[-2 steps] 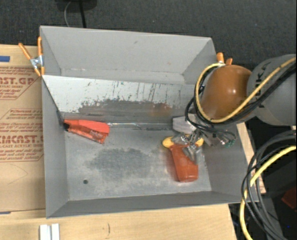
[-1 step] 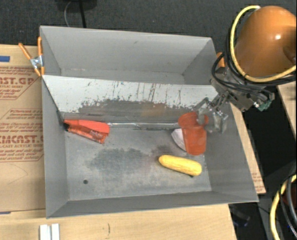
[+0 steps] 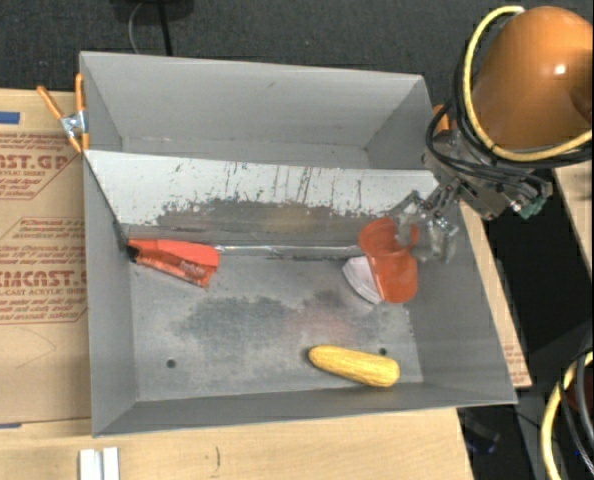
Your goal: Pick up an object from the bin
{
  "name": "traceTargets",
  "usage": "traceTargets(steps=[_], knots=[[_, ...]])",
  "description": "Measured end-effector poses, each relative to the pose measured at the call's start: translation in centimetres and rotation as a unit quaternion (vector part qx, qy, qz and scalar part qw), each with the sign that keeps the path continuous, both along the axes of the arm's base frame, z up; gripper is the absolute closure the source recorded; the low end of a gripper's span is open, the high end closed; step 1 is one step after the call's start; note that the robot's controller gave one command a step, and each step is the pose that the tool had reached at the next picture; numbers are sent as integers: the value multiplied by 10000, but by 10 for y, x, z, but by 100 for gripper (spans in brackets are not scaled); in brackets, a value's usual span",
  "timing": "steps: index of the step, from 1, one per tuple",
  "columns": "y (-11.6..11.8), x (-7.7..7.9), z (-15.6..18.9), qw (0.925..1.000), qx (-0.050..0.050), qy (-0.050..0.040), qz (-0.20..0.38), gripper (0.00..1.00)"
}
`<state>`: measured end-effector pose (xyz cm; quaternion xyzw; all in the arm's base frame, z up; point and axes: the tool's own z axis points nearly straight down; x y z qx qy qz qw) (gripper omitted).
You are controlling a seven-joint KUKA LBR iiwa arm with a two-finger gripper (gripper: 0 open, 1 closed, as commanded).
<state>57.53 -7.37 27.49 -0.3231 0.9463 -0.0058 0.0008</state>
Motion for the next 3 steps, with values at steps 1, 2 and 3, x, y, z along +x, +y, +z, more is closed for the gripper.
traceTargets(steps=[1,2,3], knots=[[0,-2,-38,10000,-2,-33,14,100],[3,-1,-71,10000,13,40,40,100],[28,7,-92,9971,-11,-40,762,100]])
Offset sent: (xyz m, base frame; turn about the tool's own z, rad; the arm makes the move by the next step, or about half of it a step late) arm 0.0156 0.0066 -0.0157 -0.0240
